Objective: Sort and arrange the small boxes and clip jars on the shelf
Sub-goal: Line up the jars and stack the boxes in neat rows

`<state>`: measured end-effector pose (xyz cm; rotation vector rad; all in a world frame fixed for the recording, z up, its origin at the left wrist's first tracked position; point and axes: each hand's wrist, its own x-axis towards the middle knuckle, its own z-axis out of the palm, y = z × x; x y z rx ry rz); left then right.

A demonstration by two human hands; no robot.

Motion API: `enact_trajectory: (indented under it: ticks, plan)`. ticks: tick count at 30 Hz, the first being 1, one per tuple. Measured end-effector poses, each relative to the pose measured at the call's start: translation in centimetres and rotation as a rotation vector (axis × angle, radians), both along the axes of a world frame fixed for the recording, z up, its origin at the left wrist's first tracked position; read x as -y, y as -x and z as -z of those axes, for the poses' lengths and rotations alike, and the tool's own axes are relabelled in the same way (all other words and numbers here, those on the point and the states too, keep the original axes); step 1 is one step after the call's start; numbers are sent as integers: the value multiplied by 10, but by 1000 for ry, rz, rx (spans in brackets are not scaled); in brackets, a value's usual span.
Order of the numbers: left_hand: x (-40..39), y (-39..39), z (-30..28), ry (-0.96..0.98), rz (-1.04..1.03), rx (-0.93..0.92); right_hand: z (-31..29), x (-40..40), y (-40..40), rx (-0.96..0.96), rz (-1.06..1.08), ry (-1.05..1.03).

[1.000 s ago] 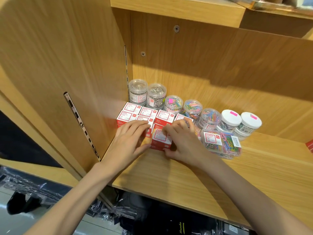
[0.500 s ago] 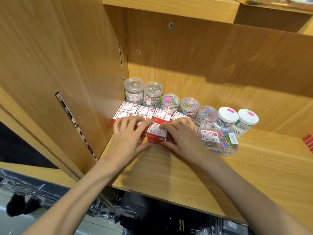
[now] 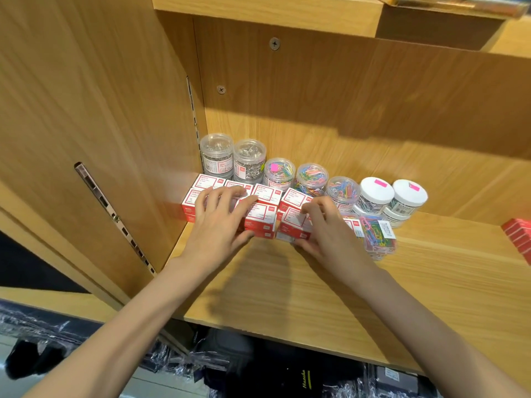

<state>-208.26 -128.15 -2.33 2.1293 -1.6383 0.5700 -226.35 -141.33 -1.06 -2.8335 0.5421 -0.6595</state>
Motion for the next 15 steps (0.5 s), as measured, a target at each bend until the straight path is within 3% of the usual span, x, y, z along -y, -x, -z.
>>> enact_trajectory:
  ticks: [4,10,15]
  plan:
    - [2,6,0,23,123,-40,-3,-1,1,-75,46,-18]
    - [0,12,-2,14,93,-86,-9,-2,2,-135,-27,-69]
    - [-24,33,8,25,257,-326,-13,-8,19,-90,-178,-258]
